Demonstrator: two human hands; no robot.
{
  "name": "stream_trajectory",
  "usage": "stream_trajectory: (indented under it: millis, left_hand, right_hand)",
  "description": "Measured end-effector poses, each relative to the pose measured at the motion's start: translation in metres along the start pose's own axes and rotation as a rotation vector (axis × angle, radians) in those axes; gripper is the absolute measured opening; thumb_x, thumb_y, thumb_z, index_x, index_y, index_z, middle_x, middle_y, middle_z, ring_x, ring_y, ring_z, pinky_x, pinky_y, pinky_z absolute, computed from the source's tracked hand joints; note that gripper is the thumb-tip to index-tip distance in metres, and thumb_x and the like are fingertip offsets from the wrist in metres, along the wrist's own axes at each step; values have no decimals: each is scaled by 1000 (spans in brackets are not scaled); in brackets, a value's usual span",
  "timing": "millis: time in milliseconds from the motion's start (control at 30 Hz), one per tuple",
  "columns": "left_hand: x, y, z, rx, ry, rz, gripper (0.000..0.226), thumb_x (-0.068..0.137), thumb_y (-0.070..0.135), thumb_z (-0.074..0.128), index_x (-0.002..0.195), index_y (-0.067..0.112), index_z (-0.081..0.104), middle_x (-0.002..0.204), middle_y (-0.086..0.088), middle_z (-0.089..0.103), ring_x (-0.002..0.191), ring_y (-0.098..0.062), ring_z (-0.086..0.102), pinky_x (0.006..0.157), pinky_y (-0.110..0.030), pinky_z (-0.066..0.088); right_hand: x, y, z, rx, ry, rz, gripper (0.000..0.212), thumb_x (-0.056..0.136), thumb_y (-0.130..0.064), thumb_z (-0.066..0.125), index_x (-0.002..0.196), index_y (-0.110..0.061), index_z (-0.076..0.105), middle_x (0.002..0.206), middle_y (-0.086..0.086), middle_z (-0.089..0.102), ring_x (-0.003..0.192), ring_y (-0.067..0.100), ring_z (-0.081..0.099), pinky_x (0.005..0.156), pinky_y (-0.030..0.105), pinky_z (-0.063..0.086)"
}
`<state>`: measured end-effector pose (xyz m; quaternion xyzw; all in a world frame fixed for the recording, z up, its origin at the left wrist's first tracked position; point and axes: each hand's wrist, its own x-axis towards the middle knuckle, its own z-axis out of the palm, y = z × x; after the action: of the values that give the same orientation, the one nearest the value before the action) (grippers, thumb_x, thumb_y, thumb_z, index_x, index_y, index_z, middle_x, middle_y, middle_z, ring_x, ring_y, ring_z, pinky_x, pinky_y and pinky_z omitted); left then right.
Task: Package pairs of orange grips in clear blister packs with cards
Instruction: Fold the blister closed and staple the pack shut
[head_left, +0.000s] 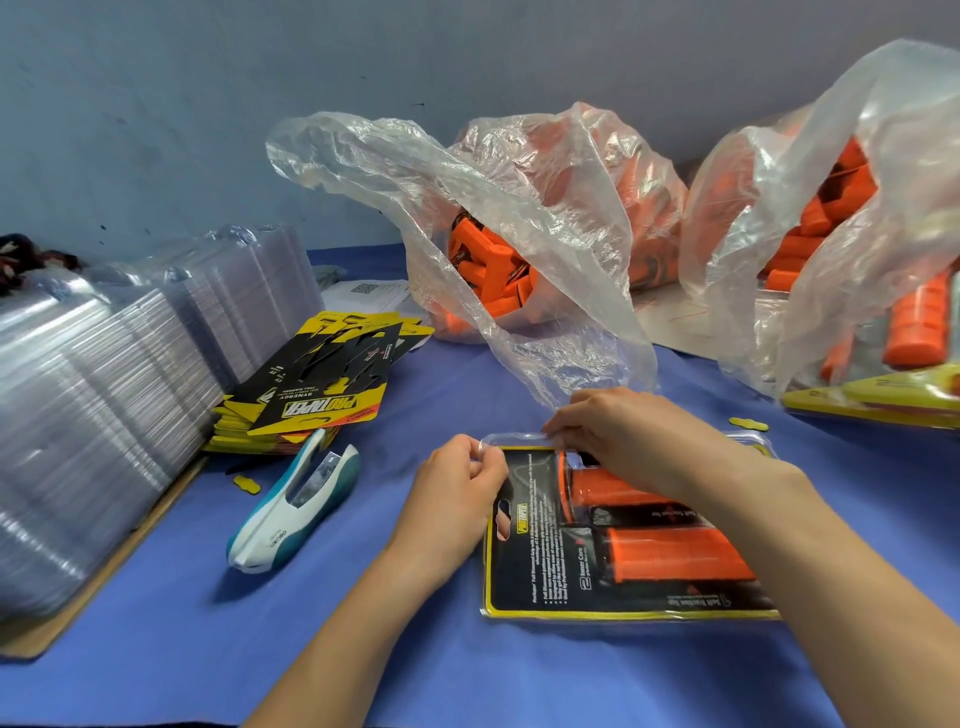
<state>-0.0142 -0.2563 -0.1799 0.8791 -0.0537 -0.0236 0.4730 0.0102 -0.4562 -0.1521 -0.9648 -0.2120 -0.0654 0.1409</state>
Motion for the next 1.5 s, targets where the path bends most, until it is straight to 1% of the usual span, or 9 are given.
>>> stream_trajectory:
  millis: [167,367,667,767,900,1067,1233,1367,1500]
  left_hand:
    - [0,0,0,-42,-4,-41,28,103,28,44,94,2,52,69,-12,72,53,-20,67,65,-46,54]
    - [1,1,-1,-11,25,-96,28,100,31,46,91,7,58,80,-10,72,76,-31,69,75,-49,54]
    - [4,-1,-4,-197,-59,-172,24,101,30,47,89,13,60,62,2,69,49,-13,62,60,-31,53]
    - [3,-2,-6,-237,-104,-179,24,102,30,47,91,13,60,60,1,69,48,-12,62,52,-23,52]
    - [4,-2,-5,-244,-96,-145,22,103,24,48,90,9,56,52,-2,65,41,-13,58,45,-21,46]
    - [11,0,-9,-176,-11,-120,23,101,22,51,91,2,58,52,-4,63,37,-13,55,39,-17,39]
    - [17,0,-16,-83,41,-86,24,99,20,52,80,6,59,54,-2,65,37,-6,56,38,-15,38]
    - [23,-3,-21,-37,48,-95,28,99,23,52,76,10,60,55,-2,67,41,-5,58,44,-16,41]
    - [25,-1,-18,5,60,-113,34,99,28,51,77,6,64,69,-14,73,47,-10,58,59,-28,46]
  right_hand:
    - [-2,-2,-3,66,-8,3,25,102,-29,51,118,-33,69,109,-12,63,101,11,58,68,25,37]
    - [-3,-2,-3,96,-23,12,24,101,-27,52,116,-30,70,105,-11,62,100,11,58,71,24,35]
    - [-2,-2,-2,109,-43,33,24,101,-25,52,117,-28,70,96,-16,55,100,11,58,73,23,36]
    - [-3,-4,-5,114,-52,45,27,103,-30,48,121,-28,68,106,-10,60,106,16,58,81,31,43]
    - [-11,-16,-14,68,120,-5,31,103,-37,45,124,-28,66,112,-4,60,104,21,58,81,35,43]
    - [-40,-55,-18,-102,355,-196,31,101,-44,43,103,-29,70,99,-5,61,88,23,56,77,38,43]
    - [-97,-66,15,-250,350,-300,31,93,-55,56,105,-28,67,95,-4,58,79,21,52,70,36,41]
    - [-111,-51,24,-345,398,-264,16,88,-27,68,104,-26,70,90,-2,60,72,23,54,63,36,47]
    - [-113,-51,31,-380,438,-294,24,88,-11,58,107,-21,70,88,-1,59,69,24,54,60,36,48]
